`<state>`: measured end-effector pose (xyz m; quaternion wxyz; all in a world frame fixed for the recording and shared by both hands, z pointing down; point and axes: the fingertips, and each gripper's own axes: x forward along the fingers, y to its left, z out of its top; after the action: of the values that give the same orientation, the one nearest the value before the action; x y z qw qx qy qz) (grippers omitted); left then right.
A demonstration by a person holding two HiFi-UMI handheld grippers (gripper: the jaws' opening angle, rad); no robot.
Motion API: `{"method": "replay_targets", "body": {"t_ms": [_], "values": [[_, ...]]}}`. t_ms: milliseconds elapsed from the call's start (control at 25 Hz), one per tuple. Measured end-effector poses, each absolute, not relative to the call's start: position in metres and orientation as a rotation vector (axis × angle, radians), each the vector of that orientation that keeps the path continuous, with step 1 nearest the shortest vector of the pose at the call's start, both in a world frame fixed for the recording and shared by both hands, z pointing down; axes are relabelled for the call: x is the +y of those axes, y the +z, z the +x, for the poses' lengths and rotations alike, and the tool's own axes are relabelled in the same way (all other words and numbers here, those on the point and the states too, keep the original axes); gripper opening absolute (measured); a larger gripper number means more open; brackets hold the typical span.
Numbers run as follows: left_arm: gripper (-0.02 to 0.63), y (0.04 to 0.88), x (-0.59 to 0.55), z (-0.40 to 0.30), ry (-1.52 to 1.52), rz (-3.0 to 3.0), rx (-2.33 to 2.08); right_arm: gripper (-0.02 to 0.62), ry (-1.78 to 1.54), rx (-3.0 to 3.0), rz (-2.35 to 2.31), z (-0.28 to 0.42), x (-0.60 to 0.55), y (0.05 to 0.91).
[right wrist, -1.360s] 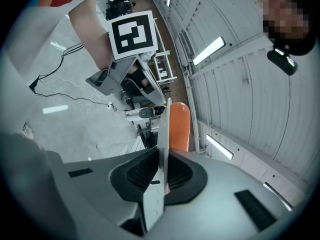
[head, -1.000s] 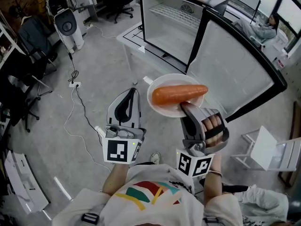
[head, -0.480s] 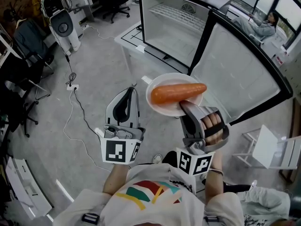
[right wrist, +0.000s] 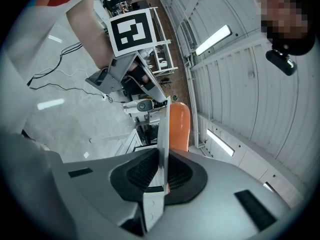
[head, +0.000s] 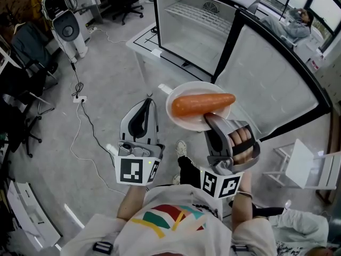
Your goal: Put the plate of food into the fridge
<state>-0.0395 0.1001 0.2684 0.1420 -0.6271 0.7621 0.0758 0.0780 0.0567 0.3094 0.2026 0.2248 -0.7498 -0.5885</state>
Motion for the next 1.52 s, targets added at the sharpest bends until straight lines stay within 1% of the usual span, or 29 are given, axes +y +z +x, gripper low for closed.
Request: {"method": "replay_targets", "body": {"t_ms": [200,520,1040,1520], "values": [[0.008,0.268,0.096,-0.051,0.211,-1.786,2.202,0.028,-1.639,-2.109,0.631,0.067,0.047,0.313],[0.008,0.264,0.068,-0.083,0.196,-1.752,2.203,0.028,-1.657,-2.125,0.630,0.032,0.011,0.311],[0.008,0.258,-0.009,-0.154,0.200,-1.729,2.219,0.028,-1.662,-2.133,0.637,-0.037,-0.076,0.302],[0.008,0.260,-0.078,-0.193,0.183,-1.755,2.212,0.028,-1.604,-2.139,0.640,-0.071,-0.139,0.312]]}}
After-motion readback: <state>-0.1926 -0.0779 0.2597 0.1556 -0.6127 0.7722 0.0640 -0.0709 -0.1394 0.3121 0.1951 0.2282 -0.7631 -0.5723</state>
